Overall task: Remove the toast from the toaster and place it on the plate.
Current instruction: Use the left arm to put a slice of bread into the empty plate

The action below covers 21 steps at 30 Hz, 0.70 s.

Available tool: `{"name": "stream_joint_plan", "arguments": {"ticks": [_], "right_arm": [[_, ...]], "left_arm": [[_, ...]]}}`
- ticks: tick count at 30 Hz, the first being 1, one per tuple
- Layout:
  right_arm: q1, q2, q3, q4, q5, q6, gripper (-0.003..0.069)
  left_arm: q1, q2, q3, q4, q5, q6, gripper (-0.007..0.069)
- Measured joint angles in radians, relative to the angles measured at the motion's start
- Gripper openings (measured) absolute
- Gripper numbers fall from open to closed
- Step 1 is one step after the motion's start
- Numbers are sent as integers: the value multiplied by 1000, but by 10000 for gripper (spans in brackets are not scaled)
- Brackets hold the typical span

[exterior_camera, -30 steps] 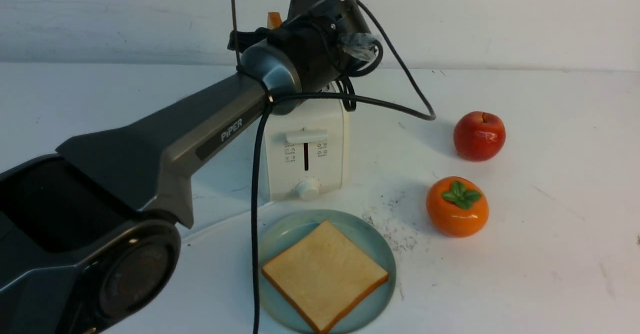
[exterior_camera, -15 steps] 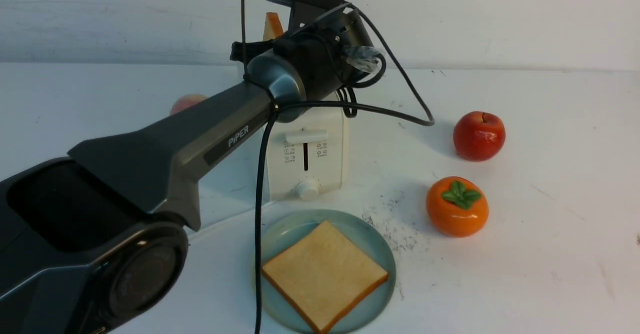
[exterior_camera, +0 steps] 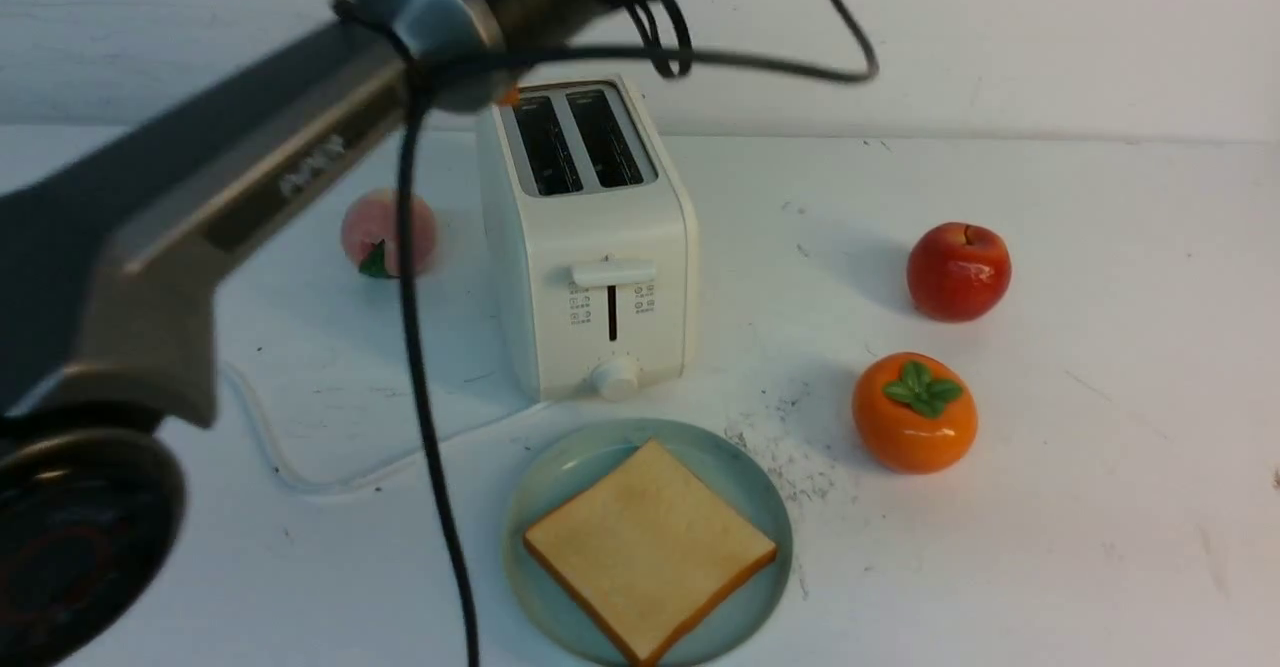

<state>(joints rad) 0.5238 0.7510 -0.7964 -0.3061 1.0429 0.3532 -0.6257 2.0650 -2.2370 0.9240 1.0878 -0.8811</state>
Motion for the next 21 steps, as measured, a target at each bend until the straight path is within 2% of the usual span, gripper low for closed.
{"name": "stream_joint_plan", "arguments": {"ticks": [6,7,11,12,15,19,21], "right_arm": [[0,0,0,2,1,0,92],[0,0,0,2,1,0,94],[0,0,0,3,1,0,97],[0,0,0,5,1,0,99],[0,0,0,5,1,0,104],[0,0,0,5,-1,0,106],[0,0,0,5,-1,0,106]], "left_arm": [[1,-198,0,-180,68,97,109],[1,-253,0,-265,121,166,109],[1,-332,15,-394,165,285,109],[2,-383,51,-470,165,337,109],[2,-489,212,-629,165,376,109],[2,-579,506,-751,165,398,109],[2,-589,672,-767,153,400,109]]}}
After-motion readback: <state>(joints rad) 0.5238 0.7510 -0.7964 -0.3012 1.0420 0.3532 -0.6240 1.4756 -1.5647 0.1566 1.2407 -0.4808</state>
